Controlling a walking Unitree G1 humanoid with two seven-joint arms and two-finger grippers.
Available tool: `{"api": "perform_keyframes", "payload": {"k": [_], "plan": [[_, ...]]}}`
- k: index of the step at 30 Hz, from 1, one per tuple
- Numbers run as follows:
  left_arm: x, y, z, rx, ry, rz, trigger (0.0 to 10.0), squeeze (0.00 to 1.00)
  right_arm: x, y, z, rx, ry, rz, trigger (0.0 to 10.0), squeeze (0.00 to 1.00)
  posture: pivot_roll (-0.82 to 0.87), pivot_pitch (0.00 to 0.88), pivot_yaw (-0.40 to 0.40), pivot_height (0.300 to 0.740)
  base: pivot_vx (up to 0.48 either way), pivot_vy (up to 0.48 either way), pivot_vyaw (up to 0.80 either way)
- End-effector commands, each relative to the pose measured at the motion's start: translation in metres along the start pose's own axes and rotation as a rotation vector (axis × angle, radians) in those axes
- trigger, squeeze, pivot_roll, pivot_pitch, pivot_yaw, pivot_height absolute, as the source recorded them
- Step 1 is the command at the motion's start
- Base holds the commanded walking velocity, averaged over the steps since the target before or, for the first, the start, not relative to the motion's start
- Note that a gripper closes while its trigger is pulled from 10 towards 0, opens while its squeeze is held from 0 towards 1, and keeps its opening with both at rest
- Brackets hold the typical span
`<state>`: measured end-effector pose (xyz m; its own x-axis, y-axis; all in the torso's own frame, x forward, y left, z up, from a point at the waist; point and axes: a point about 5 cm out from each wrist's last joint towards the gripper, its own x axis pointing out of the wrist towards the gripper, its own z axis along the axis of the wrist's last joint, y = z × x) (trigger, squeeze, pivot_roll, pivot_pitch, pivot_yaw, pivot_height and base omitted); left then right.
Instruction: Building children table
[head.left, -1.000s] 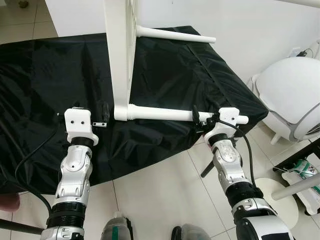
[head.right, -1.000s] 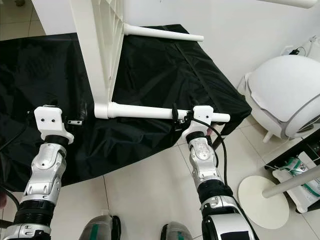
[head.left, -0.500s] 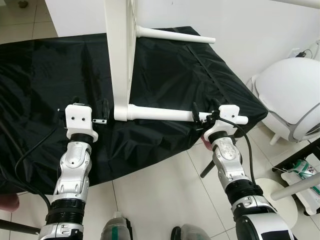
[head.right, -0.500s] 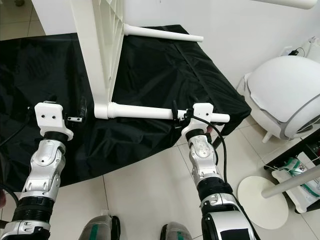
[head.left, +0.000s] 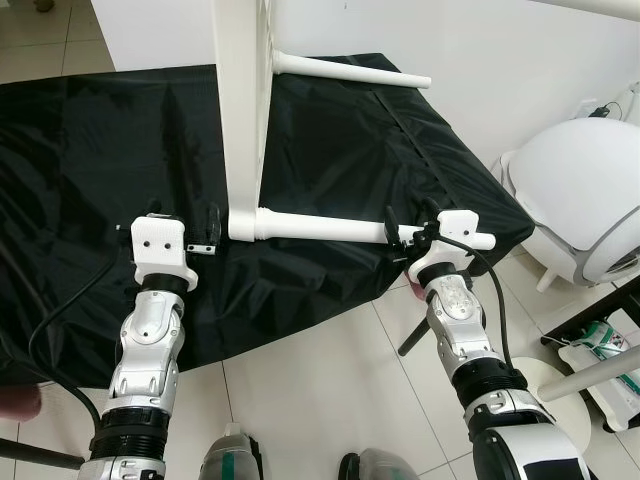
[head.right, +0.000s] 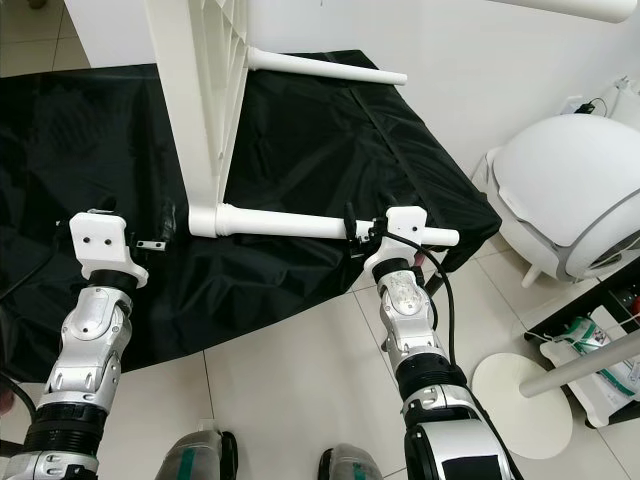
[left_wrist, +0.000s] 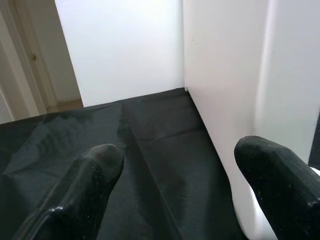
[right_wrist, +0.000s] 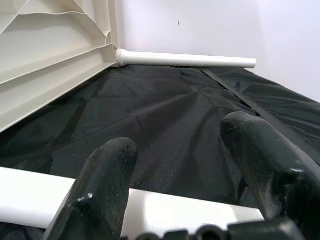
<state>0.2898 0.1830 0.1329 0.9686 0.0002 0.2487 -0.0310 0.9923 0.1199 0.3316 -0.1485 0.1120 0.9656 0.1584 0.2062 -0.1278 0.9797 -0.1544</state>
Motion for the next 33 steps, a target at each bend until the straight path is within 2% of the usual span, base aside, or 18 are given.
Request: {"api": "perform_keyframes", "payload": {"k": [1,10,18,33], "plan": [[-0.002,-0.007,0.000,0.011,-0.009,-0.094,10.0,0.00,0.001,0.001,0.000,-0.009,-0.003,0.012,10.0,0.00,0.04,0.000,-0.048,0.740,0.000,0.000,0.00],[-0.004,-0.014,0.001,0.020,-0.011,-0.147,10.0,0.00,0.000,-0.001,0.000,-0.014,-0.003,0.014,10.0,0.00,0.04,0.000,-0.045,0.740,0.000,0.000,0.00],[-0.007,-0.022,0.008,-0.019,-0.042,-0.218,10.0,0.00,-0.002,-0.002,-0.002,-0.021,-0.001,0.014,10.0,0.00,0.03,0.000,-0.043,0.740,0.000,0.000,0.00],[-0.009,-0.027,0.013,-0.025,-0.062,-0.247,10.0,0.00,-0.002,-0.001,-0.002,-0.021,-0.001,0.017,10.0,0.00,0.04,0.000,-0.044,0.740,0.000,0.000,0.00]]}}
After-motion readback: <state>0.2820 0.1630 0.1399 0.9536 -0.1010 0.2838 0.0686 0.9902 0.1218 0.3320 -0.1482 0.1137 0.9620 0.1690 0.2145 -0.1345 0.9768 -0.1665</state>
